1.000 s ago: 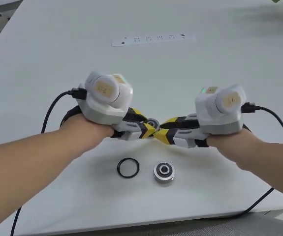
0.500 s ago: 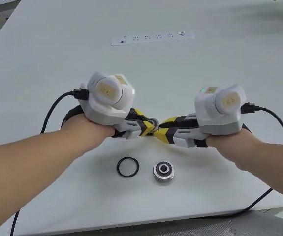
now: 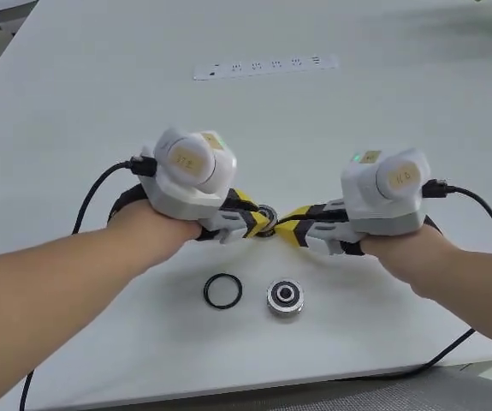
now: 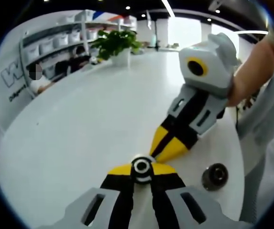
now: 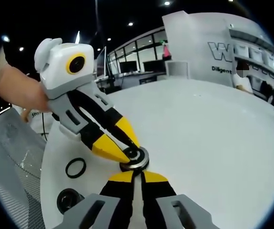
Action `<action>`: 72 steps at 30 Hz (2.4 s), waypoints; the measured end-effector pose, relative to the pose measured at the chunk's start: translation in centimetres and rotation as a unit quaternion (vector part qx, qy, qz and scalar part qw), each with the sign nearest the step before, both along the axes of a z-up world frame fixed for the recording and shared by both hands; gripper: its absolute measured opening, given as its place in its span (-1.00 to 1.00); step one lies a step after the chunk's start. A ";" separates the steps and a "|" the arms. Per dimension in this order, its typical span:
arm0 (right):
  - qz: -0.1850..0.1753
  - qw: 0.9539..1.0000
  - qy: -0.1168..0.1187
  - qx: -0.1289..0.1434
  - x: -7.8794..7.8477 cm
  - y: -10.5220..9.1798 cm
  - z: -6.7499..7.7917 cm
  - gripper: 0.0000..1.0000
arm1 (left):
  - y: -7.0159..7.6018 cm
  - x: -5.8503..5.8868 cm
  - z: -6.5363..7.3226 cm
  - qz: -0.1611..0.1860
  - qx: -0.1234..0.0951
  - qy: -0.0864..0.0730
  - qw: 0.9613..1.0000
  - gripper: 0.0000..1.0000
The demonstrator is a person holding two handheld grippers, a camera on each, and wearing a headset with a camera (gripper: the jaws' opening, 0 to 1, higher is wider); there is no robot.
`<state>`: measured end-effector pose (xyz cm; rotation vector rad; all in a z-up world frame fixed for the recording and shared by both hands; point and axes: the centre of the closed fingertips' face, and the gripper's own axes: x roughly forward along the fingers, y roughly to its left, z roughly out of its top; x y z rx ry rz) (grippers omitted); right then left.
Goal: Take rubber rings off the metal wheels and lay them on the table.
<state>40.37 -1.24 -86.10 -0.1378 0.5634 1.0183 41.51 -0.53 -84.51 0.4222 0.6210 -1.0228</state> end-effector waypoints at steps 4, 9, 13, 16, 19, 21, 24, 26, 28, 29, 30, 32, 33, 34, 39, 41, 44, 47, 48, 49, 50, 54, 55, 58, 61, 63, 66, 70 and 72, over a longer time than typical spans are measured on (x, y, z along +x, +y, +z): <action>-0.002 1.000 -0.001 -0.003 0.0 -0.1 0.0 -0.98 | -0.2 0.0 0.0 0.000 0.001 -0.001 1.000 -0.73; 0.004 1.000 -0.010 -0.015 0.0 -0.1 0.0 -0.96 | -0.4 0.0 -0.1 0.002 0.002 -0.001 1.000 -0.73; -0.003 1.000 -0.011 -0.017 0.2 -0.2 0.0 -0.92 | -0.4 0.0 -0.1 0.002 0.003 -0.001 1.000 -0.73; -0.002 1.000 -0.012 -0.019 0.2 -0.2 0.0 -0.91 | -0.5 0.0 -0.1 0.003 0.003 -0.001 1.000 -0.73; -0.003 1.000 -0.012 -0.021 0.3 -0.3 -0.1 -0.90 | -0.6 -0.1 -0.1 0.003 0.003 -0.001 1.000 -0.73; 0.002 1.000 -0.010 -0.021 0.1 -0.2 -0.1 -0.93 | -0.6 -0.1 -0.2 0.003 0.003 -0.001 1.000 -0.73; -0.001 1.000 -0.008 -0.021 0.2 -0.3 -0.1 -0.94 | -0.6 0.0 -0.2 0.004 0.002 -0.001 1.000 -0.73; -0.003 1.000 -0.001 -0.020 0.2 -0.4 -0.2 -0.95 | -0.6 0.0 -0.2 0.004 0.003 -0.001 1.000 -0.73; -0.004 1.000 0.000 -0.021 0.1 -0.4 -0.2 -0.95 | -0.6 -0.1 -0.2 0.004 0.003 -0.001 1.000 -0.73; -0.004 1.000 0.001 -0.021 0.1 -0.4 -0.2 -0.97 | -0.6 -0.1 -0.2 0.005 0.003 -0.002 1.000 -0.73; -0.005 1.000 0.002 -0.022 0.1 -0.5 -0.3 -0.98 | -0.7 -0.1 -0.2 0.005 0.003 -0.002 1.000 -0.73; -0.009 1.000 0.005 -0.019 0.1 -0.5 -0.2 -1.00 | -0.7 -0.1 -0.2 0.005 0.004 -0.003 1.000 -0.73; -0.010 1.000 0.006 -0.020 0.1 -0.6 -0.3 -1.00 | -0.7 -0.2 -0.2 0.005 0.004 -0.003 1.000 -0.73; -0.012 1.000 0.009 -0.018 0.1 -0.6 -0.3 -1.00 | -0.7 -0.2 -0.2 0.005 0.005 -0.003 1.000 -0.73; -0.018 1.000 0.019 -0.011 0.0 -0.6 -0.2 -1.00 | -0.6 -0.3 -0.2 0.004 0.008 -0.006 1.000 -0.74; -0.029 0.999 0.034 0.004 0.0 -0.7 0.0 -1.00 | -0.5 -0.4 -0.2 0.003 0.008 -0.008 1.000 -0.74; -0.046 0.997 0.053 0.027 0.4 -1.0 0.2 -1.00 | -0.5 -0.4 -0.2 0.002 0.009 -0.010 1.000 -0.74; -0.054 0.996 0.064 0.040 0.4 -1.1 0.5 -1.00 | -0.4 -0.4 -0.2 0.002 0.010 -0.011 1.000 -0.74; -0.056 0.995 0.068 0.044 0.5 -1.1 0.5 -1.00 | -0.4 -0.4 -0.2 0.002 0.009 -0.011 1.000 -0.74; -0.057 0.995 0.068 0.044 0.5 -1.1 0.5 -1.00 | -0.4 -0.4 -0.2 0.002 0.009 -0.011 1.000 -0.74; -0.057 0.995 0.068 0.045 0.3 -1.0 0.5 -1.00 | -0.4 -0.4 -0.2 0.003 0.009 -0.011 1.000 -0.74; -0.066 0.993 0.077 0.057 0.3 -0.9 0.7 -1.00 | -0.3 -0.5 -0.2 0.002 0.011 -0.011 1.000 -0.75; -0.069 0.993 0.079 0.062 0.4 -0.9 0.8 -1.00 | -0.3 -0.6 -0.2 0.000 0.012 -0.011 1.000 -0.75; -0.073 0.991 0.084 0.071 0.5 -0.7 1.1 -1.00 | -0.2 -0.8 -0.2 -0.002 0.013 -0.009 1.000 -0.76; -0.070 0.992 0.082 0.070 0.4 -0.5 1.2 -1.00 | -0.2 -0.7 -0.2 -0.002 0.015 -0.010 1.000 -0.76; -0.069 0.992 0.083 0.072 0.4 -0.5 1.3 -1.00 | -0.2 -0.7 -0.3 -0.002 0.016 -0.011 1.000 -0.76; -0.071 0.991 0.088 0.075 0.3 -0.4 1.4 -1.00 | -0.2 -0.5 -0.3 -0.002 0.017 -0.012 1.000 -0.77; -0.071 0.990 0.091 0.078 0.2 -0.4 1.5 -1.00 | -0.2 -0.4 -0.4 -0.001 0.017 -0.014 1.000 -0.77; -0.070 0.990 0.092 0.079 0.2 -0.3 1.6 -1.00 | -0.2 -0.3 -0.4 -0.001 0.018 -0.014 1.000 -0.77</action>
